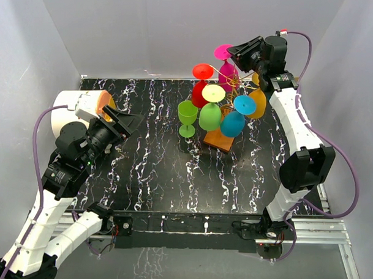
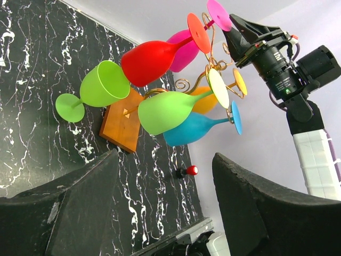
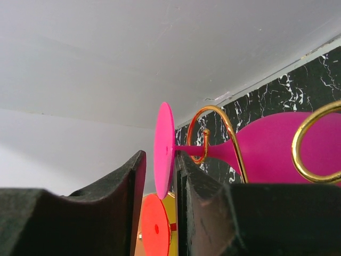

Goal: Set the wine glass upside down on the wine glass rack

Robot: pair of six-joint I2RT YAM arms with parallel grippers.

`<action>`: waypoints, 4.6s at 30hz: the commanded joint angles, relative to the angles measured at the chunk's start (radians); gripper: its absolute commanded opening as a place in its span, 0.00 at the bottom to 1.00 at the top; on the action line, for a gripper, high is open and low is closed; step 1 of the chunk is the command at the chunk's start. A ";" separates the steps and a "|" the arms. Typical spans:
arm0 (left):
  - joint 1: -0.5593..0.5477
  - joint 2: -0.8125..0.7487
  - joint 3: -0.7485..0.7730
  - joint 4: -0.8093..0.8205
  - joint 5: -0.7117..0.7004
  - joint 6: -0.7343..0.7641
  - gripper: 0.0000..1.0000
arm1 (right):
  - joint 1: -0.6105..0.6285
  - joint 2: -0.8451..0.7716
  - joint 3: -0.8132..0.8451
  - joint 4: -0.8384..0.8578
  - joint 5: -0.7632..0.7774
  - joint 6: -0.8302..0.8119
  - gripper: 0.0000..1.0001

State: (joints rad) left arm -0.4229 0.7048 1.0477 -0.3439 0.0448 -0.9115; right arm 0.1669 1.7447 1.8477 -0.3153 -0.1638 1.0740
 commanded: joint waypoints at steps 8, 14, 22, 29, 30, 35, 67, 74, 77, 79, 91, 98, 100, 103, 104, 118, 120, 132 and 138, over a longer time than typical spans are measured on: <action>-0.004 -0.011 -0.004 0.017 0.005 0.013 0.70 | -0.006 -0.084 -0.023 0.000 0.014 -0.098 0.27; -0.004 -0.011 -0.005 0.021 0.004 0.011 0.70 | -0.006 -0.067 0.004 -0.053 0.062 -0.173 0.30; -0.004 -0.008 -0.002 0.017 0.005 0.015 0.70 | -0.006 -0.055 -0.003 -0.048 0.058 -0.188 0.30; -0.004 0.001 0.000 0.014 0.016 0.027 0.70 | -0.007 -0.087 0.002 -0.048 0.072 -0.208 0.33; -0.004 0.006 -0.001 0.016 0.024 0.029 0.70 | -0.006 -0.095 -0.002 -0.046 0.072 -0.210 0.34; -0.004 0.067 0.002 0.016 0.101 0.046 0.71 | -0.006 -0.156 -0.015 -0.029 0.069 -0.216 0.37; -0.010 0.971 0.449 -0.047 0.108 0.344 0.56 | -0.008 -1.274 -0.910 0.091 -0.197 -0.606 0.76; -0.011 1.101 0.551 -0.094 0.164 0.379 0.51 | -0.006 -1.258 -0.906 0.063 -0.185 -0.607 0.76; -0.011 1.110 0.561 -0.068 0.187 0.373 0.51 | -0.007 -1.255 -0.916 0.062 -0.196 -0.603 0.76; -0.011 1.113 0.573 -0.054 0.190 0.365 0.51 | -0.006 -1.254 -0.923 0.063 -0.193 -0.599 0.76; -0.024 1.220 0.656 -0.130 0.196 0.386 0.35 | -0.006 -1.256 -0.961 0.067 -0.163 -0.579 0.76; -0.043 1.224 0.662 -0.168 0.184 0.413 0.17 | -0.006 -1.258 -0.942 0.046 -0.137 -0.589 0.76; -0.044 1.210 0.658 -0.174 0.161 0.422 0.07 | -0.006 -1.255 -0.945 0.042 -0.141 -0.580 0.76; -0.047 1.144 0.610 -0.138 0.125 0.432 0.00 | -0.006 -1.258 -0.962 0.027 -0.143 -0.538 0.76; -0.048 1.119 0.590 -0.129 0.111 0.433 0.00 | -0.006 -1.260 -0.973 0.021 -0.143 -0.515 0.76; -0.051 0.860 0.362 -0.164 0.013 0.454 0.00 | -0.006 -1.300 -1.059 0.025 -0.073 -0.345 0.74; -0.053 0.821 0.337 -0.155 0.022 0.446 0.00 | -0.005 -1.299 -1.077 0.007 -0.057 -0.281 0.74; -0.229 0.493 -0.083 0.075 0.029 0.269 0.00 | -0.006 -1.296 -1.300 0.109 -0.280 -0.027 0.59; -0.333 0.461 -0.166 0.222 -0.041 0.207 0.00 | -0.006 -1.233 -1.382 0.038 -0.313 0.097 0.58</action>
State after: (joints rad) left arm -0.7048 1.1976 0.9115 -0.2703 0.0677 -0.6456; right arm 0.1623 0.4786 0.5137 -0.2859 -0.4194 1.0538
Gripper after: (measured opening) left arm 0.018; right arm 0.581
